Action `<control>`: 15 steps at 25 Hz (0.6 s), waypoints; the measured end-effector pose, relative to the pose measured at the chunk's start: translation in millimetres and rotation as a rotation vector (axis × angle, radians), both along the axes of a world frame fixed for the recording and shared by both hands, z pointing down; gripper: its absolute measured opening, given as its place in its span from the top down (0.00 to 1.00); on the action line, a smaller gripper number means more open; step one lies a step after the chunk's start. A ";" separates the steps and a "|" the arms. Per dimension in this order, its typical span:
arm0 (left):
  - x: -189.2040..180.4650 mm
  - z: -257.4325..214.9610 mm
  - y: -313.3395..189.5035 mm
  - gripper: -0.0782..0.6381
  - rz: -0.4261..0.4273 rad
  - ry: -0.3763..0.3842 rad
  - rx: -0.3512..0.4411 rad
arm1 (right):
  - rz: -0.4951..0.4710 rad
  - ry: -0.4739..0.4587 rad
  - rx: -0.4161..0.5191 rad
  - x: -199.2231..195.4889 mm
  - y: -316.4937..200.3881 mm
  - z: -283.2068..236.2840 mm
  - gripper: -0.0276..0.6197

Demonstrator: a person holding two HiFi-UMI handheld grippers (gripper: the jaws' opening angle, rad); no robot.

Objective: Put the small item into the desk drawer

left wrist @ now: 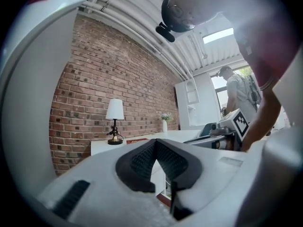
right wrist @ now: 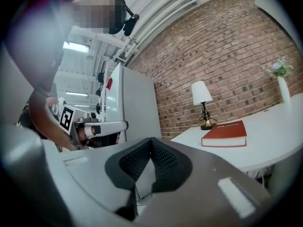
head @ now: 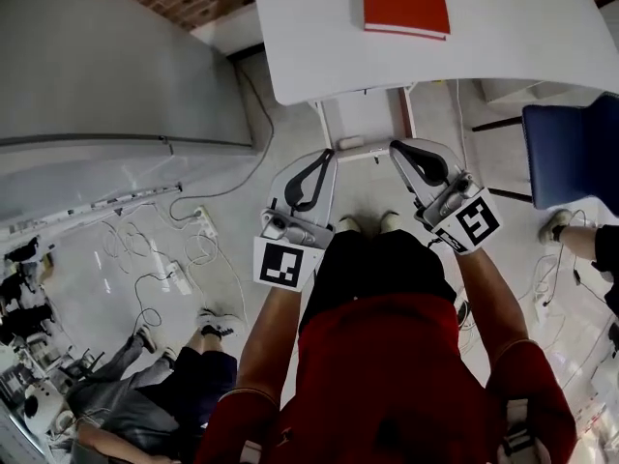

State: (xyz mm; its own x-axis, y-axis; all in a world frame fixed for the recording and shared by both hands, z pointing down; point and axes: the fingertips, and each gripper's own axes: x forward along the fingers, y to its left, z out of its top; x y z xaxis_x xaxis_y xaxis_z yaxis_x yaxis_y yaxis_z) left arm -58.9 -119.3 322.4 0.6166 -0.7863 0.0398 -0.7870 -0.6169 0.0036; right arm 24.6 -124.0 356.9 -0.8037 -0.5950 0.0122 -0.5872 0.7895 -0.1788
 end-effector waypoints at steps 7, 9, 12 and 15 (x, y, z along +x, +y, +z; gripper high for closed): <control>16.7 -47.8 27.0 0.88 0.048 -0.010 0.003 | 0.006 0.058 0.052 29.5 34.3 -38.5 0.94; 20.4 -55.7 30.1 0.88 0.058 -0.015 0.008 | 0.020 0.060 0.054 41.5 38.1 -46.5 0.94; 29.0 -65.7 32.5 0.88 0.080 -0.014 0.016 | 0.043 0.061 0.056 61.5 41.6 -60.0 0.94; 42.0 -74.6 35.3 0.88 0.113 -0.010 0.029 | 0.061 0.053 0.069 82.5 46.8 -77.9 0.94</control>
State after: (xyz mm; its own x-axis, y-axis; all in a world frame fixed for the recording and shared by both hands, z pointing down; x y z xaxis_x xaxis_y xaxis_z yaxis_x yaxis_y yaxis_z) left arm -16.8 -84.0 247.8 0.7013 -0.7124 0.0247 -0.7121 -0.7017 -0.0233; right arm 107.1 -77.2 279.0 -0.7653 -0.6436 0.0113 -0.6416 0.7614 -0.0929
